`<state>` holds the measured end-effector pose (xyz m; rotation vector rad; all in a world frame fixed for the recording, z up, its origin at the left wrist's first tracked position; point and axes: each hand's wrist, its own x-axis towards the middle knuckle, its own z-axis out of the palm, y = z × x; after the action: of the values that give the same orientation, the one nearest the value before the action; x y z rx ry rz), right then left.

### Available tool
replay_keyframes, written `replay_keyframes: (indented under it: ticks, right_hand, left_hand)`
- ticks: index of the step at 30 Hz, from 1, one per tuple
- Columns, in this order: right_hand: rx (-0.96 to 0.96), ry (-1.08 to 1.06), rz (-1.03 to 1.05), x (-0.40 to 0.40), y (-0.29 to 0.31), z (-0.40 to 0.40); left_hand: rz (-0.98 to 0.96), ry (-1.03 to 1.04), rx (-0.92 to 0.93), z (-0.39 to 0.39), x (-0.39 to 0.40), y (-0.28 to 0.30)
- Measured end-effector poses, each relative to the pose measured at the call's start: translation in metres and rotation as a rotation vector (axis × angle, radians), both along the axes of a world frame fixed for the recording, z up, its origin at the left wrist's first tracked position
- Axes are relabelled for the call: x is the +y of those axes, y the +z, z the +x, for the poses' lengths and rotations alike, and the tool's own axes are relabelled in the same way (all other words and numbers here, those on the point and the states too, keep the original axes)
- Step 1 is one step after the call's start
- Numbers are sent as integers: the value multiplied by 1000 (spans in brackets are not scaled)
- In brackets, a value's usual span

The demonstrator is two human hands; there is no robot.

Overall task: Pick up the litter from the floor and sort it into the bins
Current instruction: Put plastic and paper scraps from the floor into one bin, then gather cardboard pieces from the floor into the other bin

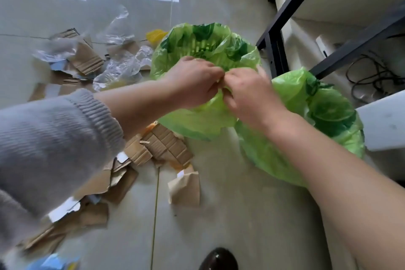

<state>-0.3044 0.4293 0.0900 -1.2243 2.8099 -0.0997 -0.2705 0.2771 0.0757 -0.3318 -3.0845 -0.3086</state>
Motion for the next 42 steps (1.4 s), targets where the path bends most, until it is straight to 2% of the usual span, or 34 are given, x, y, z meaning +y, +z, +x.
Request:
replay_keyframes:
  ticks: [3, 6, 8, 10, 13, 15, 18, 20, 21, 24, 27, 30, 34, 39, 42]
  right_hand:
    - [135, 97, -330, 2, -2, 37]
    - [9, 229, -414, 13, -25, 90]
    - [-178, 302, -211, 15, -53, 119]
    - [-335, 308, 125, 12, -86, 139]
    - [-428, 240, 384, 0, -130, 158]
    - [-369, 230, 438, -3, -154, 167]
    - [-136, 262, 446, -4, -168, 182]
    - [-108, 272, 451, -14, -166, 188]
    - [-207, 245, 432, -18, -164, 187]
    - [-625, -36, 153, -38, -160, 180]
    - [-683, -160, -132, -74, -156, 159]
    - [-707, -152, -73, -115, -156, 143]
    - [-637, -211, 77, -146, -171, 145]
    - [-580, -202, 103, -159, -186, 155]
    - [-633, -229, 93, -160, -186, 155]
  left_hand:
    - [312, 3, 196, 41, -15, 4]
    - [380, 77, 185, 106, -32, -21]
    - [397, 171, 65, 147, -44, -50]
    - [382, 304, -90, 181, -57, -79]
    - [308, 537, -267, 224, -79, -113]
    - [284, 644, -326, 248, -92, -125]
    - [254, 689, -382, 271, -104, -134]
    - [256, 700, -386, 279, -111, -138]
    - [267, 711, -367, 280, -114, -139]
    - [314, 813, -289, 268, -124, -144]
    - [378, 1067, -326, 245, -135, -150]
    - [443, 1247, -432, 230, -140, -155]
    - [476, 1317, -510, 223, -140, -165]
    - [521, 1347, -506, 224, -141, -173]
    - [669, 1367, -433, 226, -144, -175]
